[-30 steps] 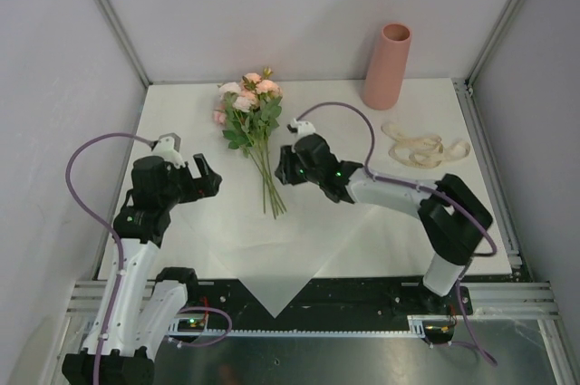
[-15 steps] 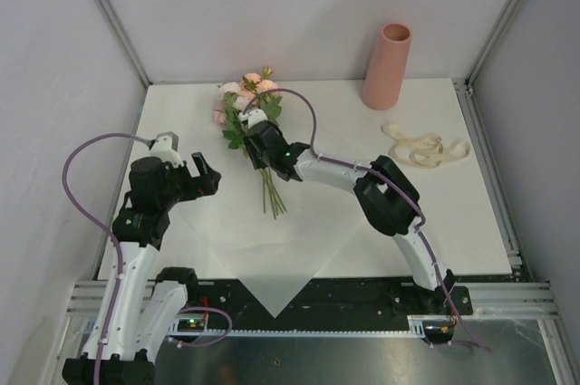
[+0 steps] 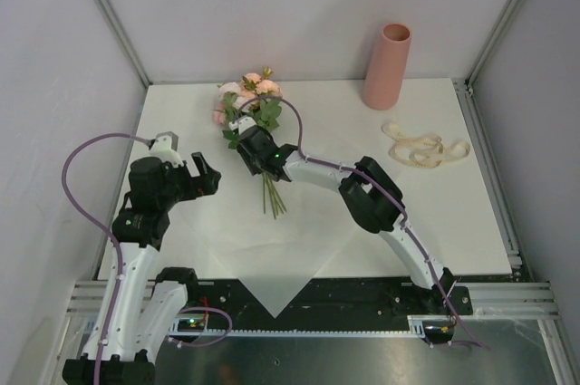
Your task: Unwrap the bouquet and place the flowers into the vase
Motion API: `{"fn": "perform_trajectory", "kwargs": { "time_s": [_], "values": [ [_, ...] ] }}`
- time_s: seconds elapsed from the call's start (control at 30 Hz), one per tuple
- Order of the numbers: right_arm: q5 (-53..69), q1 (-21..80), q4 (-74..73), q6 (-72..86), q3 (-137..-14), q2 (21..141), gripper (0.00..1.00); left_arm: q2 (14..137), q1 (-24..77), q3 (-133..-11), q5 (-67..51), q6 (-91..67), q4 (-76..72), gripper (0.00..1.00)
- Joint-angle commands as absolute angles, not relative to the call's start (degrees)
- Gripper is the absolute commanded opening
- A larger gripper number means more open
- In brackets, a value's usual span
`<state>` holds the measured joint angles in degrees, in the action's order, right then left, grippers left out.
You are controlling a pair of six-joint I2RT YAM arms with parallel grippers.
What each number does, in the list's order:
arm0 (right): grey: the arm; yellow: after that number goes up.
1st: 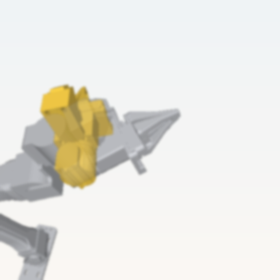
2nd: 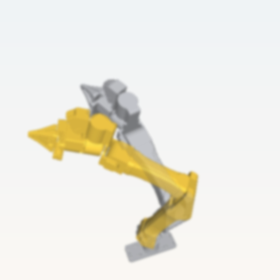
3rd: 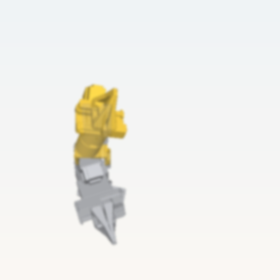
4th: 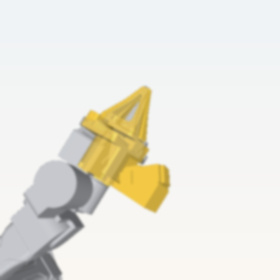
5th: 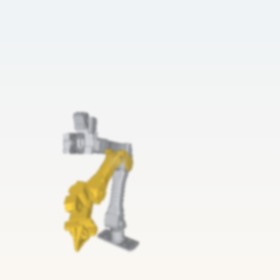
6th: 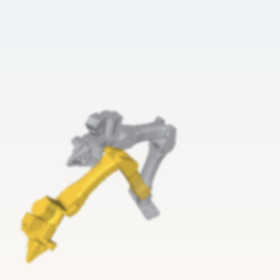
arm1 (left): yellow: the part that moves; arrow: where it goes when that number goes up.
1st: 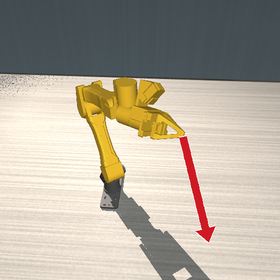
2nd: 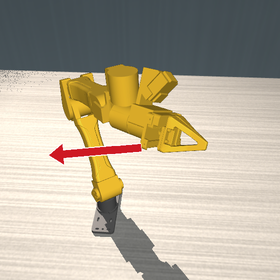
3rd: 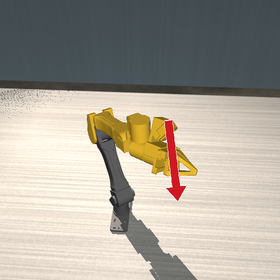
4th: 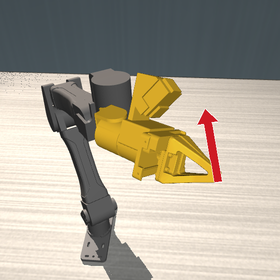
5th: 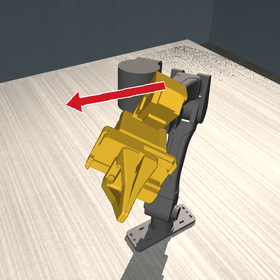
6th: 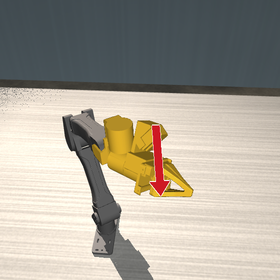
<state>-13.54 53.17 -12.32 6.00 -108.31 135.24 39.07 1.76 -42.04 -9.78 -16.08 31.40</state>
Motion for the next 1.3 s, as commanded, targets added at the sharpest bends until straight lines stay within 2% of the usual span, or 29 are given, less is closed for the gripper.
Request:
{"fn": "perform_trajectory", "kwargs": {
  "time_s": [0.0,0.17,0.4,0.47,0.8,1.27],
  "values": [
    [-14.5,53.6,-14.6,5.9,-112.3,137.3,0.36,39.2,2.0,-42.0,-10.6,-16.2,29.6,1.0],
    [-15.1,53.6,-15.4,6.1,-112.7,138.2,0.32,39.1,2.0,-41.9,-10.3,-16.3,29.6,1.0],
    [-13.4,53.5,-13.7,6.2,-112.2,136.6,0.05,39.1,2.0,-41.9,-10.2,-16.3,29.6,1.0],
    [-13.2,53.5,-12.6,6.8,-111.7,135.7,0.01,39.0,2.0,-41.9,-10.2,-16.3,29.5,1.0],
    [-11.6,53.2,-5.1,10.1,-109.3,127.4,0.0,37.6,2.0,-41.8,-9.0,-16.3,29.6,1.0],
    [-1.1,50.2,13.8,18.7,-92.7,110.4,0.0,36.3,2.0,-41.7,-7.5,-16.4,29.5,1.0]
  ]
}}
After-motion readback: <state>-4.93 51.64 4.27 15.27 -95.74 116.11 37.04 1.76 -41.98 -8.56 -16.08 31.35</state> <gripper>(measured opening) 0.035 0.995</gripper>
